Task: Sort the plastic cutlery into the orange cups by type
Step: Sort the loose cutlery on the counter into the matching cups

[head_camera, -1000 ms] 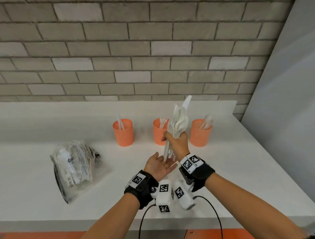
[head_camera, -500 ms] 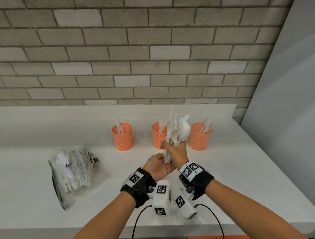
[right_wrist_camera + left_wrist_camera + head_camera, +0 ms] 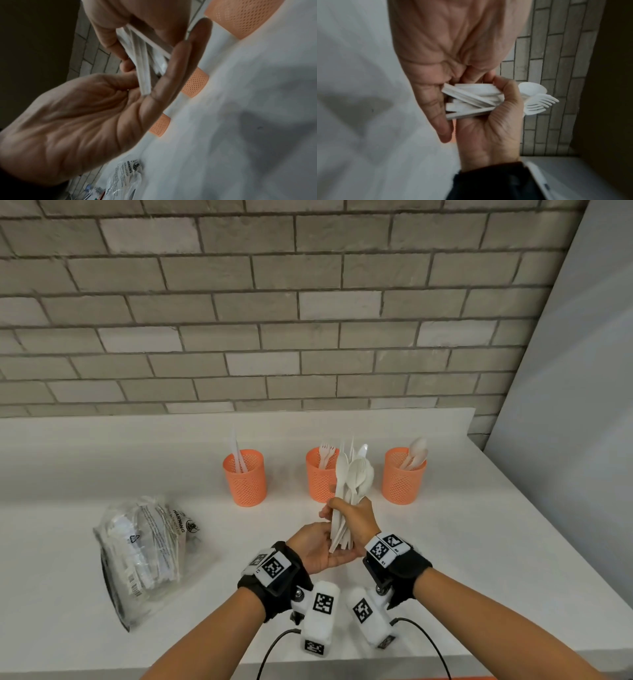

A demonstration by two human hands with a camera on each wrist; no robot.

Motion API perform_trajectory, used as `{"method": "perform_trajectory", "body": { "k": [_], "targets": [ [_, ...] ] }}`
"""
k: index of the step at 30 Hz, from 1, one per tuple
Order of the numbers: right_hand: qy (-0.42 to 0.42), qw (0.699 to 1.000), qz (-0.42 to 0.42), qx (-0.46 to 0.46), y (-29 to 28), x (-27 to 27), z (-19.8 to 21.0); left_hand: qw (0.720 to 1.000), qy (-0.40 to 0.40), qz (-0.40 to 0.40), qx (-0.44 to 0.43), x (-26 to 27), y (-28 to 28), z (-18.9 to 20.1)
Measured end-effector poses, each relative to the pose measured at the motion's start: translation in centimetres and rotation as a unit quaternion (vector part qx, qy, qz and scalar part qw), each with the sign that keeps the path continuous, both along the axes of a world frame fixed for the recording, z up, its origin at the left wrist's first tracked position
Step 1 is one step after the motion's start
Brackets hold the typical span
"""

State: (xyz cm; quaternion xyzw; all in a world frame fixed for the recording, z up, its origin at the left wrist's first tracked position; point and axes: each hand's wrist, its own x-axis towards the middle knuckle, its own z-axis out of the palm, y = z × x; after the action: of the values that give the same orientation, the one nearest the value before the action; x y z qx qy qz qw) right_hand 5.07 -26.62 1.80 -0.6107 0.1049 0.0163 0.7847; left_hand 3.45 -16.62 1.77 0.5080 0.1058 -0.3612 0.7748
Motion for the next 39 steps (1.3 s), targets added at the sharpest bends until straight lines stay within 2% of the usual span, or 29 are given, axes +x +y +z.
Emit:
{"method": "perform_trajectory", "body": {
  "k": [3, 5, 7, 11, 14, 18, 24, 29, 31, 34, 37, 39],
  "targets": [
    [0.018, 1.000, 0.017, 0.009, -0.5, 0.2, -0.6, 0.992, -0.044, -0.051, 0.109, 0.3, 0.7, -0.3],
    [0.016, 0.999, 0.031, -0.022, -1.0, 0.5, -0.9, 0.978, -0.080, -0.073, 0.176, 0.7, 1.3, 0.0],
    [0.014, 0.998, 0.045, -0.052, -1.3, 0.7, -0.9, 0.970, -0.122, -0.048, 0.204, 1.6, 1.8, 0.4],
    [0.026, 0.994, 0.090, -0.063, -2.0, 0.7, -1.0, 0.967, -0.177, 0.063, 0.174, 3.4, 2.3, 2.3],
    [0.033, 0.988, 0.128, -0.078, -2.2, 0.6, -1.0, 0.956, -0.200, 0.093, 0.193, 4.3, 1.9, 3.8],
    [0.040, 0.986, 0.139, -0.077, -2.5, 0.8, -1.2, 0.945, -0.199, 0.091, 0.244, 4.8, 0.9, 4.8],
    [0.035, 0.978, 0.186, -0.086, -3.2, 0.7, -1.2, 0.943, -0.143, 0.058, 0.295, 5.3, 0.5, 5.5],
    [0.056, 0.974, 0.215, -0.052, -3.7, 0.4, -1.5, 0.918, -0.175, 0.063, 0.351, 5.8, 0.2, 6.2],
    [0.069, 0.973, 0.218, -0.039, -3.9, 0.3, -1.5, 0.912, -0.197, 0.098, 0.345, 6.5, 0.5, 6.5],
    [0.075, 0.969, 0.231, -0.042, -4.2, 0.1, -1.5, 0.906, -0.248, 0.193, 0.283, 7.5, 1.1, 7.1],
    [0.078, 0.970, 0.227, -0.049, -4.4, 0.0, -1.8, 0.876, -0.301, 0.326, 0.191, 8.0, 2.0, 8.3],
    [0.083, 0.972, 0.213, -0.046, -4.4, 0.0, -2.0, 0.848, -0.329, 0.379, 0.169, 8.1, 2.5, 9.0]
  ]
}}
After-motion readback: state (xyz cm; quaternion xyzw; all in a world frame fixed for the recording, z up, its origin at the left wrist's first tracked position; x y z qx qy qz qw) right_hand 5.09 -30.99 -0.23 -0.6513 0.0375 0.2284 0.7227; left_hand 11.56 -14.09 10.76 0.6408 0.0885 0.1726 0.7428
